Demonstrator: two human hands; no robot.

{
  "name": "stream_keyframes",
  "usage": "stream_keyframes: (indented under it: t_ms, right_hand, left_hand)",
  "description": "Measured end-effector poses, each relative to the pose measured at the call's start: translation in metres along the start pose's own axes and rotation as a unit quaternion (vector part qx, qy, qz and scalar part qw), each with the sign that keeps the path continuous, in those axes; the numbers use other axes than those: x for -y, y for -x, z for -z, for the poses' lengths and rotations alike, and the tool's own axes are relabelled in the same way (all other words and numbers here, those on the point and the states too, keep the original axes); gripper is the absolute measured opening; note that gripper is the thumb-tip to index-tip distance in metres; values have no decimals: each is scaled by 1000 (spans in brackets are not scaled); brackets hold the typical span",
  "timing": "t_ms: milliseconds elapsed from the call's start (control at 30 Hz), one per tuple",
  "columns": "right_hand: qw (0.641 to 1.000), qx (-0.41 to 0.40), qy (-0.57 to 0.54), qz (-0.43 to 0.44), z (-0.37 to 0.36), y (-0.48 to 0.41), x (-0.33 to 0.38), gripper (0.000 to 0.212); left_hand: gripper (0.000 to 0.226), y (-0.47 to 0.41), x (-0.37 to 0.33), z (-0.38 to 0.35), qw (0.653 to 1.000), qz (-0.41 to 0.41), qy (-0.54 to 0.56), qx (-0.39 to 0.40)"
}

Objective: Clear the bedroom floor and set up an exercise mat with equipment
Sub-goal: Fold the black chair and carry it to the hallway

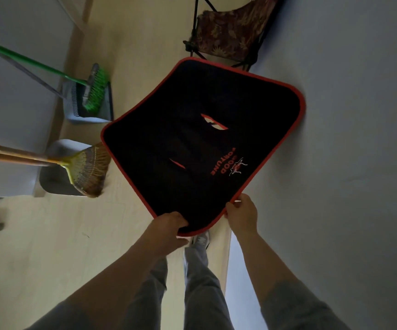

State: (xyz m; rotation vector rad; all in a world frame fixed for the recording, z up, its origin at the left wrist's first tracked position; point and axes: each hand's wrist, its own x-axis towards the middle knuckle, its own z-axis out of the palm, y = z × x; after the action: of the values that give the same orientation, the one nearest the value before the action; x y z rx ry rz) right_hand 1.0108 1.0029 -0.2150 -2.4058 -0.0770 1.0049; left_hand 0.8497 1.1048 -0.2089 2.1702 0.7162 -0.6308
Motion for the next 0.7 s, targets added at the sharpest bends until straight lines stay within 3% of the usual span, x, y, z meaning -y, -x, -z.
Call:
stream_keyframes:
  t_ms: [233,333,400,500,700]
  right_hand:
    - [999,14,-27,-28,-30,15,-24,25]
    - [999,43,-20,-13,-44,33,-32,14]
    - [998,47,-33,-15,-48,42,-35,20]
    - [998,33,-45,-12,-50,41,-37,31]
    - [1000,27,-2,10,-35,24,-45,23]
  left_hand:
    - [43,-2,45,12,998,14,-54,-4]
    - [48,-9,62,16,998,25,-62,9]
    - [46,-13,69,17,998,26,-55,24]
    - [41,-17,70,18,997,17,-63,37]
    - [38,-23,55,9,998,-5,-57,29]
